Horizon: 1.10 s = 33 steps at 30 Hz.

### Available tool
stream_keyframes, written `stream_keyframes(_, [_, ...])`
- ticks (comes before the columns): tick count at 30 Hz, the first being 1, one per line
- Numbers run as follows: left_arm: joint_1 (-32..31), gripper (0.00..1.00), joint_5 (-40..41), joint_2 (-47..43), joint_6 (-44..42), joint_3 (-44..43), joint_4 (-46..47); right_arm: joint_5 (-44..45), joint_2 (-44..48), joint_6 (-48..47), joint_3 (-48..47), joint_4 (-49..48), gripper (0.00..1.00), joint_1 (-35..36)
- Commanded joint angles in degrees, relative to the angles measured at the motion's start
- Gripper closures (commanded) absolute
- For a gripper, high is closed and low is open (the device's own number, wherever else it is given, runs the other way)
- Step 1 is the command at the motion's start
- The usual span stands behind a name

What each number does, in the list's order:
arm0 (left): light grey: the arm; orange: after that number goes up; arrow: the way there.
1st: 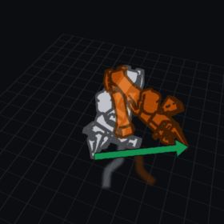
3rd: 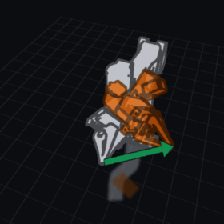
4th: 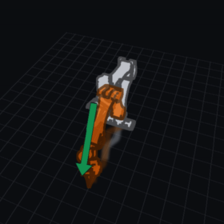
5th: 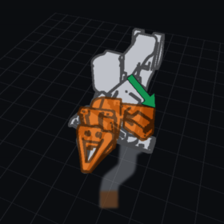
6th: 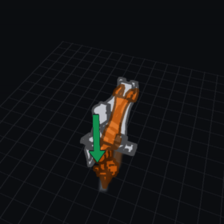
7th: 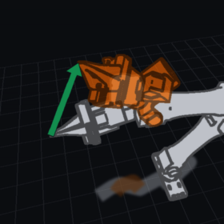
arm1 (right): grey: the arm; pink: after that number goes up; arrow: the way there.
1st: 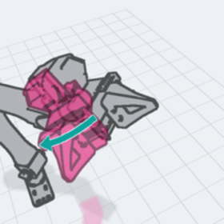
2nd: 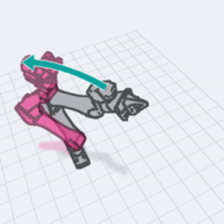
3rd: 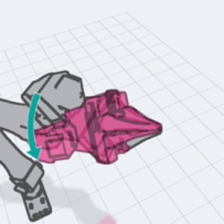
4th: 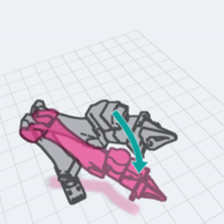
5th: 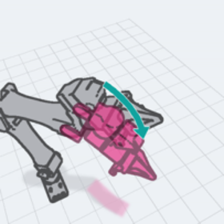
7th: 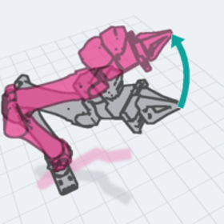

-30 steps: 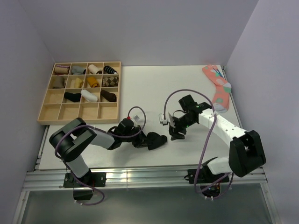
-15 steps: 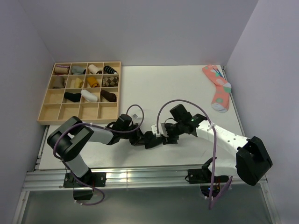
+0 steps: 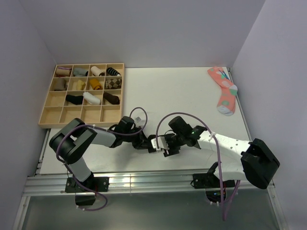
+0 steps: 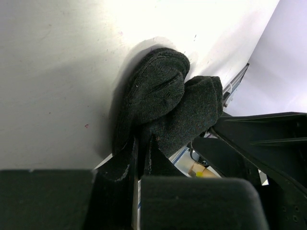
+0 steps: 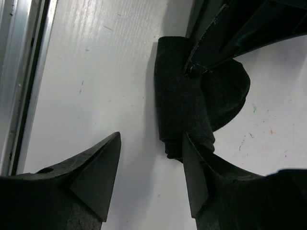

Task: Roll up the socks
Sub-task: Roll the sock at the center of the board.

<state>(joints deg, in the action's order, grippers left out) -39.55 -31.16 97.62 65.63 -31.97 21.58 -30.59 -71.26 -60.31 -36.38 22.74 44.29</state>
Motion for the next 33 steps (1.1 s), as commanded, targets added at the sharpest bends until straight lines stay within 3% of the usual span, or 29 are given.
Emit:
stream_keyframes(1, [0.4,1.0,3.4,2.5,-3.2,1.2,-6.5,3.2,0.4,1.2,0.5,-6.1,0.39,1.3])
stream_keyframes(15, [0.8,1.0,2.0,2.9,-4.1,1.0,-5.7,9.3,-9.1,0.8,-4.6,-3.6,0.42,4.0])
stream_keyframes(24, [1.1,1.0,0.0,2.6,-2.9,3.9,1.2,9.2,-15.4,1.1,-10.5,2.6,0.5,4.5])
stream_keyframes(30, [1.1,0.89,0.9,0.5,-1.3,7.3,7.8,8.1,-19.4,1.8,-14.5,8.5,0.61,4.4])
stream_keyframes(33, [1.1,0.77,5.4,-3.0,-1.4,9.8,9.5,7.4,-21.2,2.0,-17.4,12.3,0.66,4.0])
